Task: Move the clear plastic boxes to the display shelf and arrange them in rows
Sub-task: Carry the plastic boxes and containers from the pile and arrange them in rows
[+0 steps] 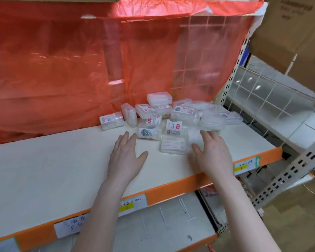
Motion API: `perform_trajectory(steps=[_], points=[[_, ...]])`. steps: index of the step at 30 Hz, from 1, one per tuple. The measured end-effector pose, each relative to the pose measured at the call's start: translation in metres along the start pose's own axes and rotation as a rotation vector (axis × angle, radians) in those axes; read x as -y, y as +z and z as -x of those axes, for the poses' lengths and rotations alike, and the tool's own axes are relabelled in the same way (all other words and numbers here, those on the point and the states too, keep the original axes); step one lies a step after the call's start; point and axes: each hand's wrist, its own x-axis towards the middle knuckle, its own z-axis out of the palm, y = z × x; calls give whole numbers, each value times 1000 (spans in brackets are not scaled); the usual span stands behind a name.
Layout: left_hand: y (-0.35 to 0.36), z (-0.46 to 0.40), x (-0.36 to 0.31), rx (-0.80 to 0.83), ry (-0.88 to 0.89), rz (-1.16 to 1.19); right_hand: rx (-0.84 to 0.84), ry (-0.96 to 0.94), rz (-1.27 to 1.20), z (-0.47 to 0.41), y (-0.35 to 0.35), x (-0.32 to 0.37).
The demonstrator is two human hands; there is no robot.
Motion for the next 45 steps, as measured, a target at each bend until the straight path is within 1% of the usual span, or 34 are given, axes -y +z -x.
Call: perform_trajectory(steps=[3, 6, 9, 13, 21, 25, 30, 34, 40, 45], points=[[0, -8, 2, -15, -22, -2, 13, -8, -29, -17, 6, -2], [0, -10, 5, -12, -76, -10, 16, -36, -46, -34, 12, -3], [3, -14, 4, -42, -133, -18, -2, -82, -57, -58, 15, -6], [7, -16, -5, -69, -207, -20, 18, -131, -69, -87, 16, -12], [12, -17, -19, -117, -290, -27, 139, -282, -62, -133, 13, -16], [14, -18, -20, -126, -318, -28, 257, -346, 2, -147, 14, -10], [14, -16, -22, -134, -313, -29, 323, -371, 54, -156, 20, -5], [15, -19, -22, -125, -285, -39, 330, -356, 11, -158, 21, -5], [19, -30, -23, -70, -202, -31, 272, -346, -29, -154, 16, -11], [19, -48, -19, -14, -86, -38, 234, -333, -42, -144, 7, -21]])
